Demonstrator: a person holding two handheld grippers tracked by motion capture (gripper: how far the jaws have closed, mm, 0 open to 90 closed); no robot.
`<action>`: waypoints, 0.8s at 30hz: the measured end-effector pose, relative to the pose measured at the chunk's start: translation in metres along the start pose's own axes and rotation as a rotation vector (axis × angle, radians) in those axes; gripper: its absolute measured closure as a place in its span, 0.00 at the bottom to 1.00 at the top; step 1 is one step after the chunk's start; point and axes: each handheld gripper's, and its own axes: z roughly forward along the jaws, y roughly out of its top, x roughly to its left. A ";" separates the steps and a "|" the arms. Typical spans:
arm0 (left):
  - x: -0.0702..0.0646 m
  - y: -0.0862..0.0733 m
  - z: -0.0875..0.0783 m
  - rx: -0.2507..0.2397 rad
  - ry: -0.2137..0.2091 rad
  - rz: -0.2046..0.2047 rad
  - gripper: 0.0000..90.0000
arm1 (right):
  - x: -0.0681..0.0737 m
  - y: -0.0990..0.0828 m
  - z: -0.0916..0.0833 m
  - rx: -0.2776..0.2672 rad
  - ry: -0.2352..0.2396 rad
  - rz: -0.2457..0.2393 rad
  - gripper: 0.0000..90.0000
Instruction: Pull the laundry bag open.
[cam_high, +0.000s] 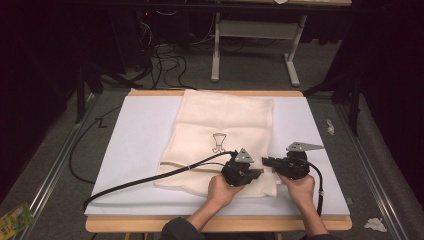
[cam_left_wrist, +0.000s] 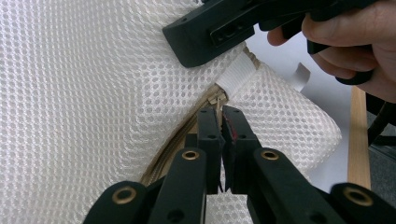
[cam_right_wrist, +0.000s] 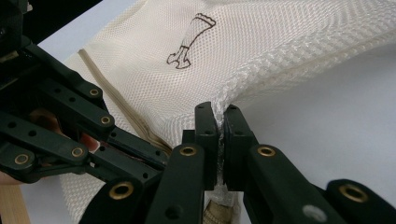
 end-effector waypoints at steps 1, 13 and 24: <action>0.000 0.000 0.000 0.001 0.000 0.000 0.97 | 0.000 0.000 0.000 0.000 0.000 -0.001 0.98; 0.000 -0.001 0.000 0.017 0.009 0.000 0.97 | 0.000 -0.001 0.000 0.006 -0.003 -0.001 0.98; 0.001 0.001 -0.003 0.025 0.023 0.003 0.97 | 0.001 -0.002 -0.001 0.009 -0.007 -0.019 0.98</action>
